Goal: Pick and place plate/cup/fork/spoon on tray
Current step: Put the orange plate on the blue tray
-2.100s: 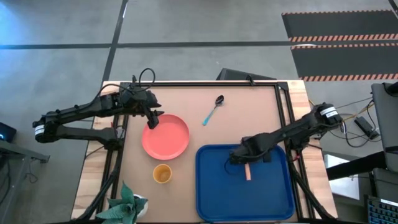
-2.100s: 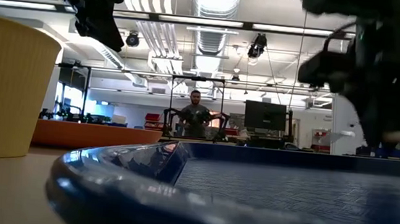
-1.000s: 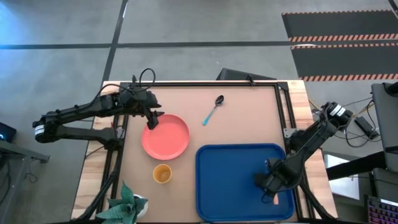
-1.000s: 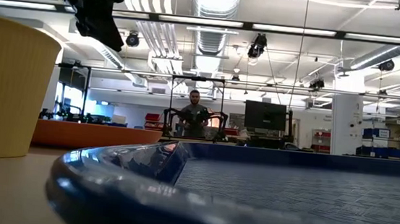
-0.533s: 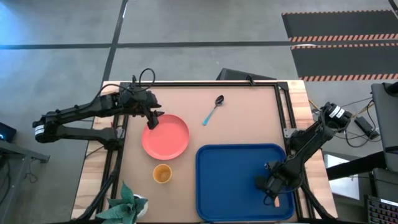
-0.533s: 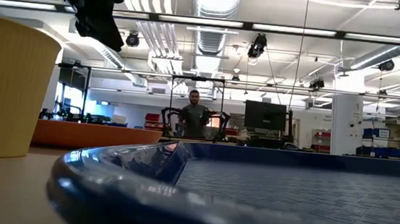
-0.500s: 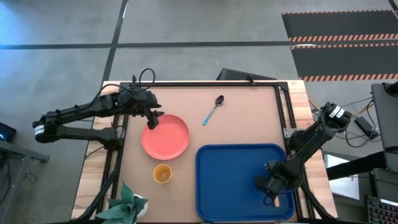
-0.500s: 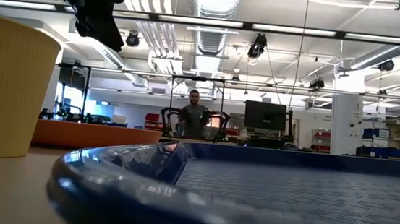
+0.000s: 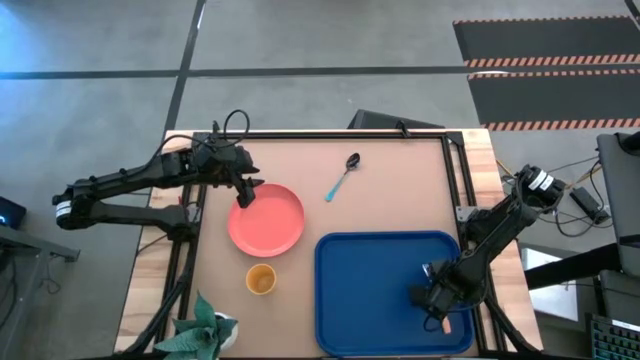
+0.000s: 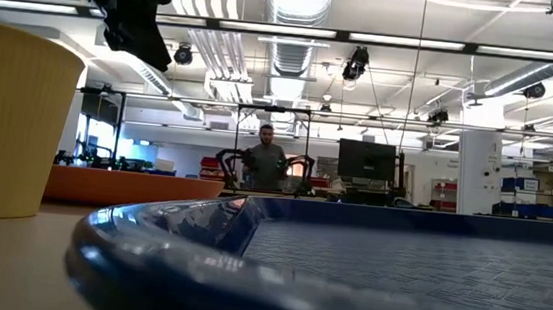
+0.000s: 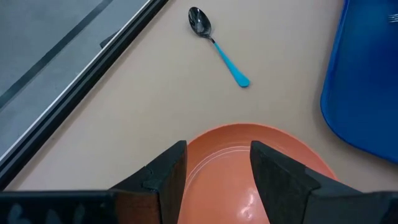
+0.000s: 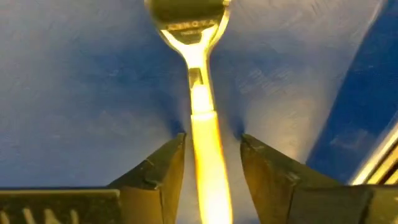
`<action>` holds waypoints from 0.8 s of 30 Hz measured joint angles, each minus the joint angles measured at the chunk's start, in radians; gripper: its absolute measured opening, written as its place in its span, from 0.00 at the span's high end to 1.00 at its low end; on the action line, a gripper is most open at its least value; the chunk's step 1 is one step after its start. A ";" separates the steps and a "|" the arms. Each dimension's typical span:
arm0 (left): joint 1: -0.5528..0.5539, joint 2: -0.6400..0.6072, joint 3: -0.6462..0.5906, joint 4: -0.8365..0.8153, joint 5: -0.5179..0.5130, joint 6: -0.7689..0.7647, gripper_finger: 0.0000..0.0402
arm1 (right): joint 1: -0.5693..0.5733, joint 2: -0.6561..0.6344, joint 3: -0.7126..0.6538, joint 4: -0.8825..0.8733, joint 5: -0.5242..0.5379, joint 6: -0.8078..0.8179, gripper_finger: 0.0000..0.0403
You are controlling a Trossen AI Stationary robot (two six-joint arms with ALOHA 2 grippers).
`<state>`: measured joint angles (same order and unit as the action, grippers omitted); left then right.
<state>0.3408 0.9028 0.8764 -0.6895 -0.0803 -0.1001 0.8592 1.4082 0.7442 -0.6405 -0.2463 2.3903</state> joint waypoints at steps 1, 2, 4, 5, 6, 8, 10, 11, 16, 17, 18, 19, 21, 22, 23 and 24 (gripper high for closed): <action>0.000 0.000 0.000 0.000 0.000 0.000 0.60 | -0.004 -0.001 0.009 0.000 0.020 0.000 0.63; 0.000 0.000 0.000 0.000 0.000 0.000 0.60 | -0.007 -0.004 0.019 -0.001 0.036 0.000 0.63; 0.000 0.000 0.002 0.000 0.000 0.000 0.60 | -0.018 -0.008 0.042 -0.008 0.070 0.000 0.63; 0.000 0.000 0.002 0.002 0.000 0.000 0.60 | -0.024 -0.010 0.056 -0.012 0.088 0.000 0.64; 0.000 0.000 0.002 0.002 0.000 0.000 0.60 | -0.031 -0.010 0.071 -0.025 0.113 -0.001 0.64; 0.000 0.000 0.001 0.001 0.000 0.000 0.60 | -0.045 -0.010 0.103 -0.063 0.162 -0.020 0.66; 0.000 0.001 0.001 0.001 0.000 0.001 0.60 | -0.050 -0.008 0.131 -0.129 0.177 -0.058 0.67; 0.000 0.003 0.001 0.001 0.000 0.001 0.60 | -0.049 -0.006 0.142 -0.173 0.167 -0.067 0.67; 0.000 0.009 0.001 0.001 0.000 0.001 0.60 | -0.047 -0.006 0.186 -0.313 0.051 -0.069 0.66; 0.000 0.011 0.001 0.000 0.000 0.001 0.60 | -0.048 -0.006 0.193 -0.335 0.047 -0.069 0.65; 0.000 0.012 0.000 0.000 0.000 0.001 0.60 | -0.048 -0.006 0.202 -0.353 0.048 -0.068 0.65; 0.000 0.012 0.000 0.000 0.000 0.001 0.60 | -0.048 -0.006 0.211 -0.367 0.057 -0.067 0.64; 0.000 0.012 0.000 -0.001 0.001 0.001 0.60 | -0.048 -0.006 0.229 -0.390 0.120 -0.052 0.63; 0.000 0.012 0.000 -0.001 0.001 0.002 0.60 | -0.049 -0.006 0.240 -0.398 0.177 -0.041 0.63; 0.000 0.014 0.000 -0.002 0.001 0.002 0.60 | -0.052 -0.006 0.252 -0.403 0.245 -0.031 0.63; 0.000 0.015 0.000 -0.003 0.001 0.002 0.60 | -0.058 -0.006 0.264 -0.403 0.314 -0.032 0.63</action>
<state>0.3410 0.9181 0.8764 -0.6924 -0.0792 -0.0986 0.8015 1.4017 1.0079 -1.0435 0.0679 2.3585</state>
